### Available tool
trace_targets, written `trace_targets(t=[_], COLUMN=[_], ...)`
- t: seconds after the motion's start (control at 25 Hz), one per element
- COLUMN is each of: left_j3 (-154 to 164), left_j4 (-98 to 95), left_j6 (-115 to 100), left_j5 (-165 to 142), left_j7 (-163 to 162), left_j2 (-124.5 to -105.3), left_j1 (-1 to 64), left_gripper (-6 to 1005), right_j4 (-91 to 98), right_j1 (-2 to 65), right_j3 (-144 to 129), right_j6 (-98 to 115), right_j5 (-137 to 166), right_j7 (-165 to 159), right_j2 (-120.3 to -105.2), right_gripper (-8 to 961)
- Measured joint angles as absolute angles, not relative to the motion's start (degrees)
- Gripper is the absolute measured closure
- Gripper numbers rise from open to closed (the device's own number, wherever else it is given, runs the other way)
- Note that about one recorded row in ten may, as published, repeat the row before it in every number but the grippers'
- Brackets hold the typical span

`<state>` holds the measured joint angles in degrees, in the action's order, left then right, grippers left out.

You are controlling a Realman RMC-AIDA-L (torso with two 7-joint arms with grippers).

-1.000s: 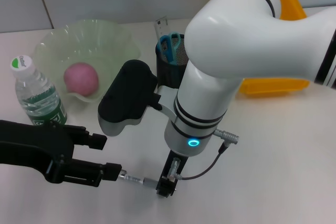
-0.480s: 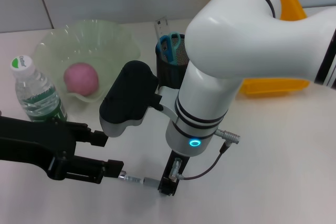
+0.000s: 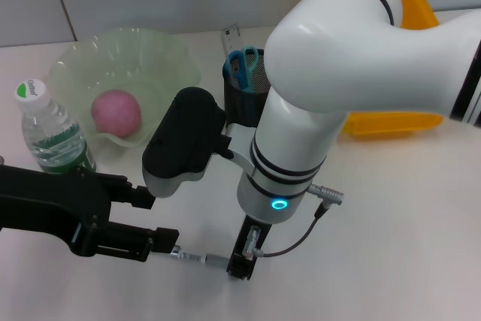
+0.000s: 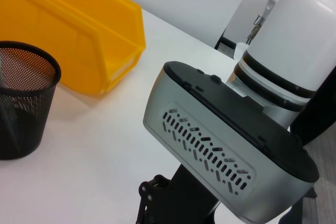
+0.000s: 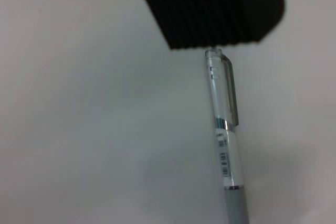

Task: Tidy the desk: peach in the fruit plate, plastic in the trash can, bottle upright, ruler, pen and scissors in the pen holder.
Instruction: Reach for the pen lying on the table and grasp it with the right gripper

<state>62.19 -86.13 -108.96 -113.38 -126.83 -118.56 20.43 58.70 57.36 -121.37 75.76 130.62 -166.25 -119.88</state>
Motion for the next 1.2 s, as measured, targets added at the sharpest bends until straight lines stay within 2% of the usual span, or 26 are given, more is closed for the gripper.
trace_targets(t=[1.2], left_j3=[62.4], left_j4=[-85.9], left_j6=[-108.9], left_j5=[-113.4], left_j7=[-126.6], left_j2=[-118.5], left_j1=[20.9], left_gripper=[214], right_j4=[58.7], right_j1=[57.4], right_j3=[-121.6], right_j6=[75.9], right_j5=[130.4], right_j7=[-164.8], right_j2=[-119.87], right_gripper=[815])
